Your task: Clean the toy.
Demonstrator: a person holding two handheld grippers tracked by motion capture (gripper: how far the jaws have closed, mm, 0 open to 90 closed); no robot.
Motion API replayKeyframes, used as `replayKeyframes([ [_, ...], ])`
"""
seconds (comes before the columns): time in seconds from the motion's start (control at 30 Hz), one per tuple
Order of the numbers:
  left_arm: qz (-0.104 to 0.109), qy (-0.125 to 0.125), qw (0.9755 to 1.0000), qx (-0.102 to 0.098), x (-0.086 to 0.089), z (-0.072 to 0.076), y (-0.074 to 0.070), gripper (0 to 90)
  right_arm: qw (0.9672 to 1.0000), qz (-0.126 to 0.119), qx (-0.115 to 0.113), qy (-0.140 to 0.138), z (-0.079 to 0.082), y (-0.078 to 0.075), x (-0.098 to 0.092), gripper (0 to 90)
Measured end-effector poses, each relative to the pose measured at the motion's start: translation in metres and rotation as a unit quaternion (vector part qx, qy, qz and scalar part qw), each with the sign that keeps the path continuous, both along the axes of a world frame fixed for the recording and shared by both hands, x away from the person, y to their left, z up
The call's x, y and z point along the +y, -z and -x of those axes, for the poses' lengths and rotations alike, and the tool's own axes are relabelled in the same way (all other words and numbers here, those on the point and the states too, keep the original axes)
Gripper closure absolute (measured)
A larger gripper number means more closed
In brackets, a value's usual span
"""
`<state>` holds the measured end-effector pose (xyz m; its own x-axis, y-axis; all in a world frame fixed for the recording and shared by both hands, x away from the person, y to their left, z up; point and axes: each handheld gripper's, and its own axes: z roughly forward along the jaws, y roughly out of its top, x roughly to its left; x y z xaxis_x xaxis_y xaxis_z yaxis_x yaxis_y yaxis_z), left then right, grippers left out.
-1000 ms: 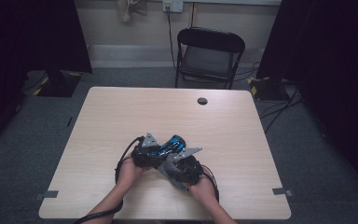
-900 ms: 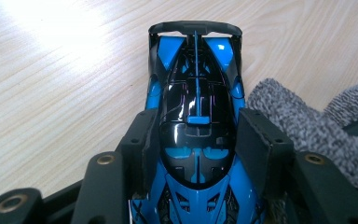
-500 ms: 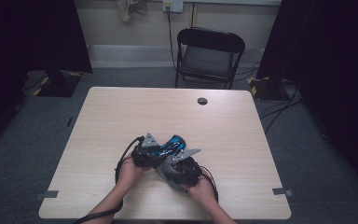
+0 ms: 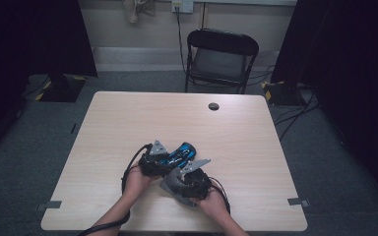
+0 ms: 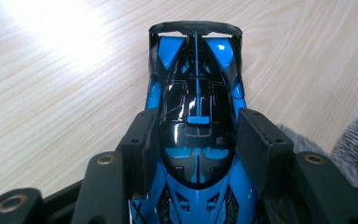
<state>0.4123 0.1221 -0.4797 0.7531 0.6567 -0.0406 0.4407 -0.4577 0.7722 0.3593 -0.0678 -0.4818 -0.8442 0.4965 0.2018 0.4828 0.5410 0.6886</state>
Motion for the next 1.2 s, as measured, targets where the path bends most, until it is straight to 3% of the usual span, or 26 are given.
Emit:
replayKeyframes([
  [0.2, -0.001, -0.002, 1.0000, 0.000, 0.000, 0.001, 0.000, 49.5, 0.9997, -0.001, -0.008, -0.024, 0.004, -0.003, 0.001, 71.7],
  [0.57, -0.007, -0.003, 0.9999, 0.008, -0.001, -0.001, -0.003, 44.5, 0.9995, 0.005, -0.008, -0.030, 0.000, -0.008, -0.016, 70.7],
  [0.73, 0.002, 0.001, 0.9999, 0.011, -0.001, -0.001, -0.005, 43.8, 0.9996, 0.006, -0.006, -0.026, -0.002, -0.008, -0.022, 70.8],
  [1.2, 0.026, 0.049, 0.9985, -0.001, -0.005, 0.009, -0.027, 37.5, 0.9994, 0.011, -0.009, -0.032, -0.008, -0.014, -0.039, 70.3],
])
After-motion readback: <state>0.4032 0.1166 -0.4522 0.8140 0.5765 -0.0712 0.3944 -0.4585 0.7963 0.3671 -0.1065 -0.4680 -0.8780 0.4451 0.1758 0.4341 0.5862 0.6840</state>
